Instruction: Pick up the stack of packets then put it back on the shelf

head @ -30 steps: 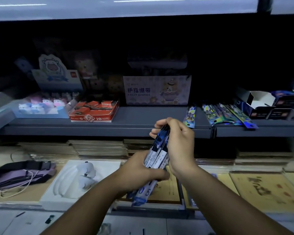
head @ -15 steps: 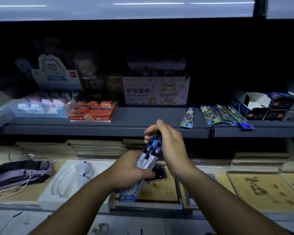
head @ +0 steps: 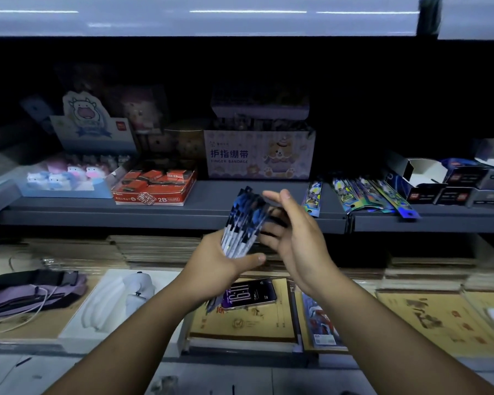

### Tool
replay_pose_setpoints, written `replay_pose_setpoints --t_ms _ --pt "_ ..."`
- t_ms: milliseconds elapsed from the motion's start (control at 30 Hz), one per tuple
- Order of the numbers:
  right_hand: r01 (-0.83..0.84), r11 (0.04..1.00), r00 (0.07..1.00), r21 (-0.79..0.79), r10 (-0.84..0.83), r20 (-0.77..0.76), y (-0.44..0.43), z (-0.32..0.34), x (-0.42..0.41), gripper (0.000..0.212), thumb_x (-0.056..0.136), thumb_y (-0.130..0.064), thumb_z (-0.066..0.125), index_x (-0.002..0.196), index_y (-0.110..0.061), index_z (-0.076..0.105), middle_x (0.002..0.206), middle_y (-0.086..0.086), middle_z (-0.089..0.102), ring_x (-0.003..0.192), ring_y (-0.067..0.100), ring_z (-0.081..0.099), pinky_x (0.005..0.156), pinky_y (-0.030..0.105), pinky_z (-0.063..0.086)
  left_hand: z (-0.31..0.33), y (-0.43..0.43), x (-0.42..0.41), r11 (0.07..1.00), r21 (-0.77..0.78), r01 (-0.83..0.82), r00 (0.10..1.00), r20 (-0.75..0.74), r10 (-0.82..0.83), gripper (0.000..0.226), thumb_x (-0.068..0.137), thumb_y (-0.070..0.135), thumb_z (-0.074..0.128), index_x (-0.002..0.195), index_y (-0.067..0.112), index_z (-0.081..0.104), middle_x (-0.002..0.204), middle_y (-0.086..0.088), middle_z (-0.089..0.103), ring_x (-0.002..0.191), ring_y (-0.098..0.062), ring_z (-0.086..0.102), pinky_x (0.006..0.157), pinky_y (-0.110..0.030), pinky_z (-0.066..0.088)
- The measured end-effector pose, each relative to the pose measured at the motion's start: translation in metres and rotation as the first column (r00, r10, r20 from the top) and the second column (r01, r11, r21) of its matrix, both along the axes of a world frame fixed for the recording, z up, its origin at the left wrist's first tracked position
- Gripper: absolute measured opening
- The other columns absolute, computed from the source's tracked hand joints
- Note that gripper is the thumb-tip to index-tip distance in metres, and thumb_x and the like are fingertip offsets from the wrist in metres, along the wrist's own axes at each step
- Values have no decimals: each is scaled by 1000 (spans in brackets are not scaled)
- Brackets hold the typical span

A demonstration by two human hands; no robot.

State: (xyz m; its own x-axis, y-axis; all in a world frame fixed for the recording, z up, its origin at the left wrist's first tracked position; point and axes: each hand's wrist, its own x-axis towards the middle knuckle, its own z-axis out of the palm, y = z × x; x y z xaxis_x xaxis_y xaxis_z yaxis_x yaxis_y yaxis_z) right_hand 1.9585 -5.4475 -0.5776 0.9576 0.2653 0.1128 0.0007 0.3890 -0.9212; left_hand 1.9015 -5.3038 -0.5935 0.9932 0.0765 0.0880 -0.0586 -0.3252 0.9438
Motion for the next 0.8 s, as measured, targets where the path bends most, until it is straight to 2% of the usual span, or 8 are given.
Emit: replay_pose_setpoints --t_ms 233,300,367,433,500,567,633,800 --pt "111 948 975 -298 -46 216 -13 -1 -6 44 99 -20 66 139 -24 50 128 0 65 103 17 72 98 39 58 4 11 0 993 -108 -45 996 -79 37 20 88 8 75 94 -5 61 72 -17 69 51 -25 56 53 -33 50" --pt "313 804 841 -506 13 541 -22 0 -5 61 94 -19 71 146 -31 43 143 -9 47 121 9 60 107 34 50 6 16 -1 993 -117 20 989 -141 -37 12 86 2 73 91 -3 63 74 -17 69 50 -24 56 51 -30 49" --pt "552 560 581 -617 272 767 -31 4 -1 77 88 -26 74 153 -35 34 160 -8 24 146 17 36 119 36 35 8 21 0 991 -75 111 971 -204 -124 10 84 -2 71 89 -2 62 70 -16 67 47 -23 54 48 -28 47" --pt "696 384 380 -606 519 765 -34 12 3 80 85 -38 75 154 -34 35 168 -2 14 156 23 13 126 41 14 10 25 -1 981 30 194 946 -270 -179 13 82 -3 72 89 -4 60 66 -16 65 45 -23 55 47 -28 47" --pt "712 298 314 -636 675 668 -31 14 5 71 83 -51 74 146 -34 47 165 -1 26 156 22 14 128 43 9 13 27 -1 955 129 265 921 -327 -212 12 79 -2 71 83 -2 60 62 -17 63 45 -23 55 48 -28 47" --pt "615 267 372 -742 732 571 -29 15 7 58 83 -55 73 136 -37 57 148 -9 47 141 16 38 119 43 32 18 27 -2 924 193 329 896 -371 -241 8 76 -2 68 79 1 61 60 -16 63 48 -26 56 50 -31 46" --pt "321 335 559 -886 688 463 -31 20 10 50 82 -50 80 128 -40 64 124 -18 57 117 5 55 102 37 47 24 30 -2 901 211 378 873 -404 -272 5 76 -1 67 79 2 63 64 -18 64 50 -27 56 51 -32 46" --pt "-140 552 758 -822 594 269 -36 33 11 42 77 -28 88 117 -34 76 111 -19 72 88 0 70 81 30 57 32 36 -3 878 30 478 781 -472 -409 19 77 -10 63 68 6 66 58 -15 61 40 -20 50 46 -25 46"
